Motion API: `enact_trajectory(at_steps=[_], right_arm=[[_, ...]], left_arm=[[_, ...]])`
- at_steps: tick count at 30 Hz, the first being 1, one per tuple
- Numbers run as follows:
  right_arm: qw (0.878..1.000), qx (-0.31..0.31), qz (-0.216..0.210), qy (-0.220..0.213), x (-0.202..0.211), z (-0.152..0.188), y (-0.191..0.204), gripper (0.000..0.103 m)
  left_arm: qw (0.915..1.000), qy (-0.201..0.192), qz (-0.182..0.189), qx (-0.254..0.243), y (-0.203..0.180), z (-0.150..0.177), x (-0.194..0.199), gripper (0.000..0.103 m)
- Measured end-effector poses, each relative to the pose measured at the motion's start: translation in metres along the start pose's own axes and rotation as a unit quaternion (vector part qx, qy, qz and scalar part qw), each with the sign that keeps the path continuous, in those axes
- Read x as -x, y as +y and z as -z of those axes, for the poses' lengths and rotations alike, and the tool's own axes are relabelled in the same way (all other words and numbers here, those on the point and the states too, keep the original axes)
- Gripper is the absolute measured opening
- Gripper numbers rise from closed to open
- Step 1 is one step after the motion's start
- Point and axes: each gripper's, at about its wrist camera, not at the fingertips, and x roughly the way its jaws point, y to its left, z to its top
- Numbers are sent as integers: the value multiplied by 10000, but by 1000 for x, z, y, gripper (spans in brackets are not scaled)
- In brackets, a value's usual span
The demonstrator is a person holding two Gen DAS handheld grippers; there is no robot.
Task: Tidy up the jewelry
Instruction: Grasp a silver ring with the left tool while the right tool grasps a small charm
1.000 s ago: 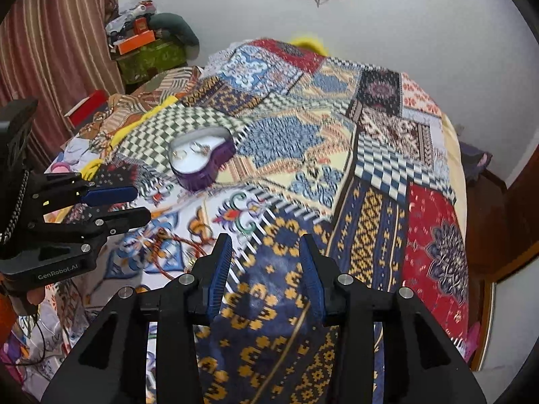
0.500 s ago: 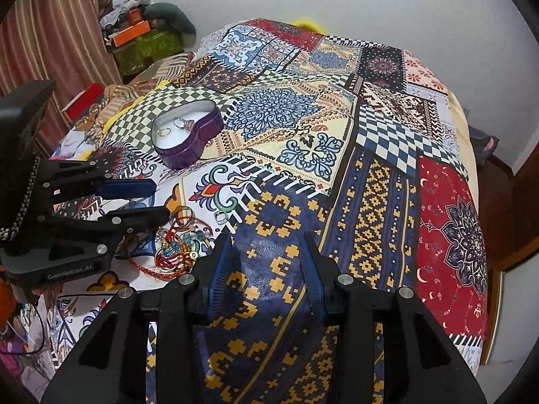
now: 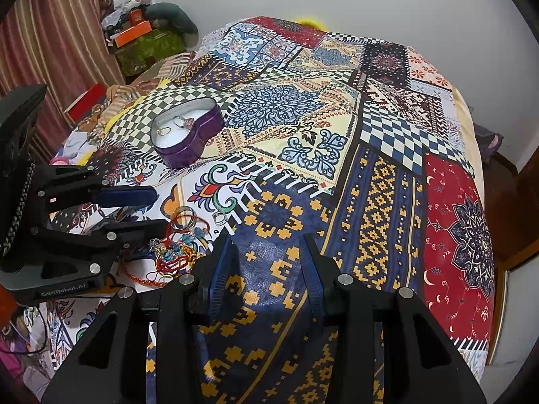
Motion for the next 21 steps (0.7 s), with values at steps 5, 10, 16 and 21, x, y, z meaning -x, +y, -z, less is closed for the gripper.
enact_trajectory(at_steps=[5,10,16,21], right_arm=[[10000,-52,-37,-23,-1,-1,-4,38],[10000,-50,-76,-27,-1,-2,-4,38],[9999,88,-148,-5,-5,-4,3,38],[9994,341,-84,44,-15,-9,14,38]], left_arm=[[9999,-36,46,-161,-8,-4,-3,32],[9998,-110,85,-109,-8,-9,-9,32],[9997,-212,96,13,-4,-8,-10,21],[9995,-280,47,134,-1,-5,-6,21]])
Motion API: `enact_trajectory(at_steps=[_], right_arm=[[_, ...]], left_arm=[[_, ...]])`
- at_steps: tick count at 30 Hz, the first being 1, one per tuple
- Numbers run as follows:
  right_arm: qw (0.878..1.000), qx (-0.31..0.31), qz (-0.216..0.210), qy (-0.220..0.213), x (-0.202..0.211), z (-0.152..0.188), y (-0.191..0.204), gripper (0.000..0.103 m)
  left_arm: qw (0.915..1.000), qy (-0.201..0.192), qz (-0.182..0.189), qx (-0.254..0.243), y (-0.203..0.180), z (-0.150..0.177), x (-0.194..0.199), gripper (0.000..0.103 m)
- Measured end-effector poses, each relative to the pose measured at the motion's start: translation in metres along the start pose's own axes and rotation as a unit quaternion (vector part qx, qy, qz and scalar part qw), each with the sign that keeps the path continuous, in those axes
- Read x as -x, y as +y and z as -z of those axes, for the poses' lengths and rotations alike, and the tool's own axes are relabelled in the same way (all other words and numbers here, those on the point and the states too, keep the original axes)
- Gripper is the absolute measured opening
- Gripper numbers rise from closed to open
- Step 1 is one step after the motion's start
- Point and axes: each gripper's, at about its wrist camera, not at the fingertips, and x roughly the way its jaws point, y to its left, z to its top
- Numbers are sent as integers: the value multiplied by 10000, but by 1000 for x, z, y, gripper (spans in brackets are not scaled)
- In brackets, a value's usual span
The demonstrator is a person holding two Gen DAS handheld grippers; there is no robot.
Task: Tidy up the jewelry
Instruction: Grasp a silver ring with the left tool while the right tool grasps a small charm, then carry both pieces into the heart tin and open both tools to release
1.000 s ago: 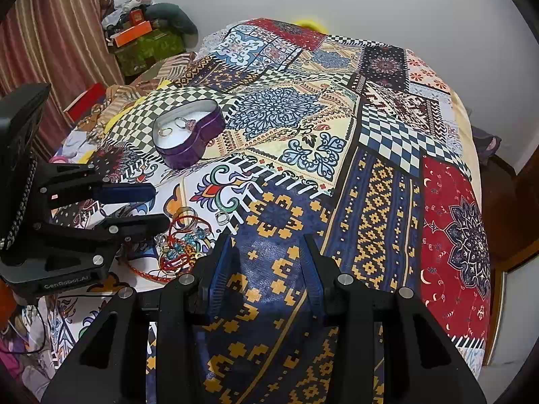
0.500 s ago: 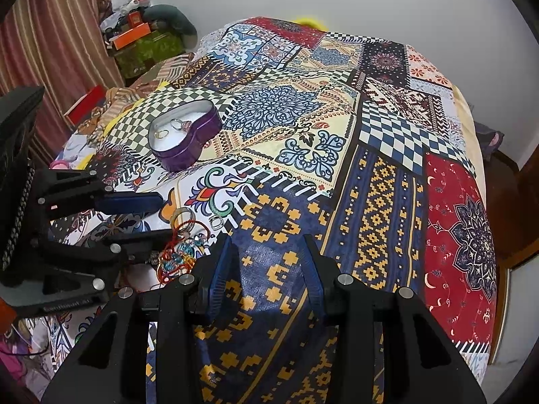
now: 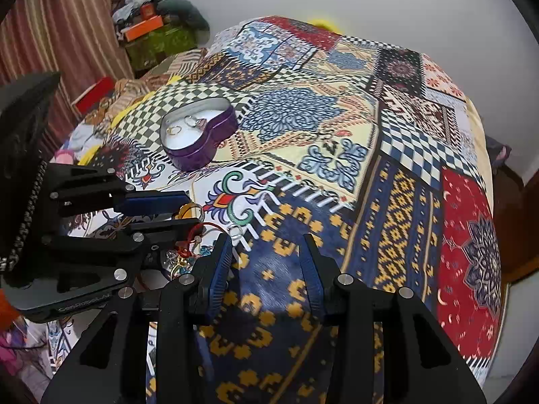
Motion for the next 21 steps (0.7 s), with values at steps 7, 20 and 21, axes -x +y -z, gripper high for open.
enact_trajectory(at_steps=[7,20,21], right_arm=[[9999,150,74,40,-8,-5,5,36],[10000,-97,-16,3,-9,-7,1,8],[9999,-143,-19,-6,-7,-7,0,8]], left_arm=[[9998,-61,-207,41,5,8,6,21],[9985,-119,-117,529,25,12,11,21],[9984,-127,-127,542,25,12,13,21]])
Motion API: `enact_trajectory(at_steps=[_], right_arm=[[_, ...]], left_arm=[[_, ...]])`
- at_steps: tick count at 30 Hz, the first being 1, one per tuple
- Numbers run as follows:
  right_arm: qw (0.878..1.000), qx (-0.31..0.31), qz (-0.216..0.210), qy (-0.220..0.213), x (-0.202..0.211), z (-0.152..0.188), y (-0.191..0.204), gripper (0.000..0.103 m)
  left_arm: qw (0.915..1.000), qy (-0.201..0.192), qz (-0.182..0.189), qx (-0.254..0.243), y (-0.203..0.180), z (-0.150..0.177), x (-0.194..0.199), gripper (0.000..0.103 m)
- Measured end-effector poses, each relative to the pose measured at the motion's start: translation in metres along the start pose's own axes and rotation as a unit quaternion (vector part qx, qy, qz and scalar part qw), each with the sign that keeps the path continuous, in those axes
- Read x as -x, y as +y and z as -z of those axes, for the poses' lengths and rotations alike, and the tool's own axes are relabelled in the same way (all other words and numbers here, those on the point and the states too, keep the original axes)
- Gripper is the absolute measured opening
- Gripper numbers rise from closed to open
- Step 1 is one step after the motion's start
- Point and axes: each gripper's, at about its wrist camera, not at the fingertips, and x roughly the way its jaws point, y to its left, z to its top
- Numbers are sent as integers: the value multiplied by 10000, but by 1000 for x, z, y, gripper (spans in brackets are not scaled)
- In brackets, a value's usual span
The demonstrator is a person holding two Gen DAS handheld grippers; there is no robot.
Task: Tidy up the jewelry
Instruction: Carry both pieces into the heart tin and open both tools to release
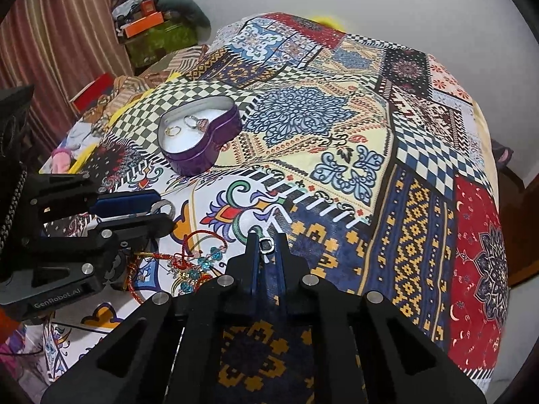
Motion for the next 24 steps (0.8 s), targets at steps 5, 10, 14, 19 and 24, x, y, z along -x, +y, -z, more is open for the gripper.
enact_trajectory(at_steps=[5,10,14,19,24], right_arm=[[9998,-114,67,-172,17,-3,-2,8],[9990,-177,107,-392,39,-10,1,8],[9982,-160,147,-555,52,-18,7,8],[9972,-56,97,-746,64,-29,21,8],[9961,21,-45,-875,64,-42,37,8]], left_arm=[[9999,-152,-61,11,0,-2,14,21],[9993,-351,-142,-25,2,-6,35,21],[9985,-507,-198,2,6,-10,51,21],[9974,-669,-268,50,13,-14,67,21],[9963,-782,-346,106,24,-19,76,21]])
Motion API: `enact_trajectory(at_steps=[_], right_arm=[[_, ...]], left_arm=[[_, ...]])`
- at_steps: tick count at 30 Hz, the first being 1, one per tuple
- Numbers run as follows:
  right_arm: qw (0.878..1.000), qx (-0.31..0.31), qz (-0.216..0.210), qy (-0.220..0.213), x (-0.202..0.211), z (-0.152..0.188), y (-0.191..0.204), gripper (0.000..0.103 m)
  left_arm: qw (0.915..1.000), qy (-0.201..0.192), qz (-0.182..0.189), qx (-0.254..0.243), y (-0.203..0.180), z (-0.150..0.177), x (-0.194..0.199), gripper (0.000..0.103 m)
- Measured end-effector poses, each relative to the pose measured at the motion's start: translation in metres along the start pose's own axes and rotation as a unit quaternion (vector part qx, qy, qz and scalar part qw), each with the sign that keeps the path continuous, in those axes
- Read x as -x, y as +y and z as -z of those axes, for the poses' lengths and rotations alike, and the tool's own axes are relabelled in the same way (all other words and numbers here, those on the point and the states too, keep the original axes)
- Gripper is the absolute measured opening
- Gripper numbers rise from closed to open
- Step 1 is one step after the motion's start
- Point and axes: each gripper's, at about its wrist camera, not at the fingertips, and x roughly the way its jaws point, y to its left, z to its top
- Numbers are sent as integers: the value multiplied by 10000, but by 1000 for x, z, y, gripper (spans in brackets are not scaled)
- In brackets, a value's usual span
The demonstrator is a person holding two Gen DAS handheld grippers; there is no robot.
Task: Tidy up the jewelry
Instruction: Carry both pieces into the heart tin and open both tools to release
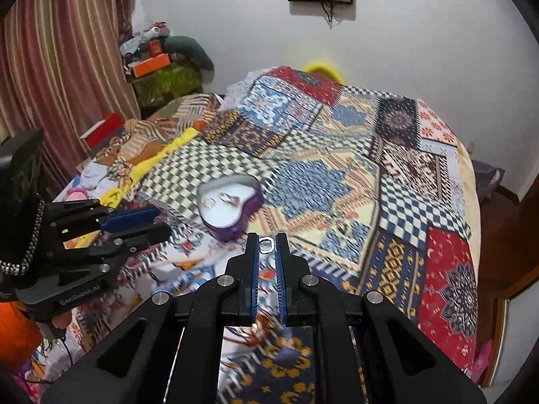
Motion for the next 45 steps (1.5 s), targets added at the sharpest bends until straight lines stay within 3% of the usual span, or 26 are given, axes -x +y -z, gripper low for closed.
enact_trajectory(at_steps=[13,22,29,45], right_arm=[[9994,126,-300,91,-41,-18,18,8],[9987,154,-380,308,-71,-27,18,8],[9969,97,-535,574,-100,-35,13,8],[9934,266,-505,991,-146,-48,10,8]], left_arm=[[9995,-55,-186,240,40,-10,-16,21],[9991,194,-178,318,62,-7,-51,21],[9984,447,-171,299,67,-8,-81,21],[9978,618,-104,225,78,-25,-114,21]])
